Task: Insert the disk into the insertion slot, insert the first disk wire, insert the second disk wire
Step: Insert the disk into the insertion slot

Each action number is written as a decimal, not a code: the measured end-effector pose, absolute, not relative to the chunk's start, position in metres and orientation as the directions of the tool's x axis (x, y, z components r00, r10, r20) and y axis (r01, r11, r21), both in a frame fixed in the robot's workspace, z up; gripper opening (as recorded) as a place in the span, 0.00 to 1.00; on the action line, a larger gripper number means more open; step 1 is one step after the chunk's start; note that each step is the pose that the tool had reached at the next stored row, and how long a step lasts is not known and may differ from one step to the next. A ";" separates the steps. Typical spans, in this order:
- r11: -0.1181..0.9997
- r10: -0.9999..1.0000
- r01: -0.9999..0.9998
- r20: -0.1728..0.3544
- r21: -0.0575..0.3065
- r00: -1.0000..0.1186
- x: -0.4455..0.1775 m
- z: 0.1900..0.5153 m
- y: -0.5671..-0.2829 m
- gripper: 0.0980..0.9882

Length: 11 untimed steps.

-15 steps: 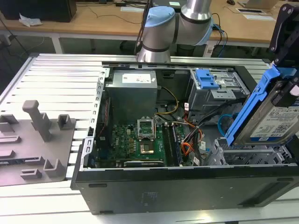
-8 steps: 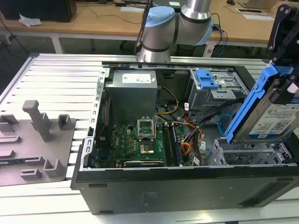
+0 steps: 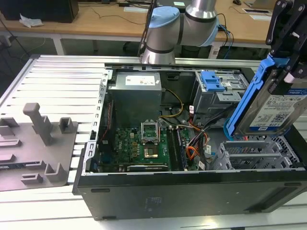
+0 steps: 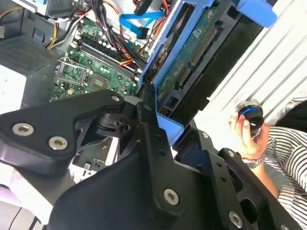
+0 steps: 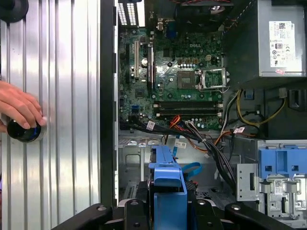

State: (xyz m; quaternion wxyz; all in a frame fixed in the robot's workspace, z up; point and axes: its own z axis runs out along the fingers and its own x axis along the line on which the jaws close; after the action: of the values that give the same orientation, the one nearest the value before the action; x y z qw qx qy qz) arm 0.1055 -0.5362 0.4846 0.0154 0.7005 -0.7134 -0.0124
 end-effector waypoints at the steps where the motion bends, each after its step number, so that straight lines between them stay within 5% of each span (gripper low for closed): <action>1: 0.018 -1.000 -0.999 0.005 0.039 -0.018 0.106 0.484 -0.536 0.30; 11: 0.018 -1.000 -0.999 0.005 0.039 -0.018 0.106 0.472 -0.535 0.30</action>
State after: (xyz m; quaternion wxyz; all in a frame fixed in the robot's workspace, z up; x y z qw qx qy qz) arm 0.1064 -0.5349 0.4718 0.0154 0.7005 -0.7134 -0.0124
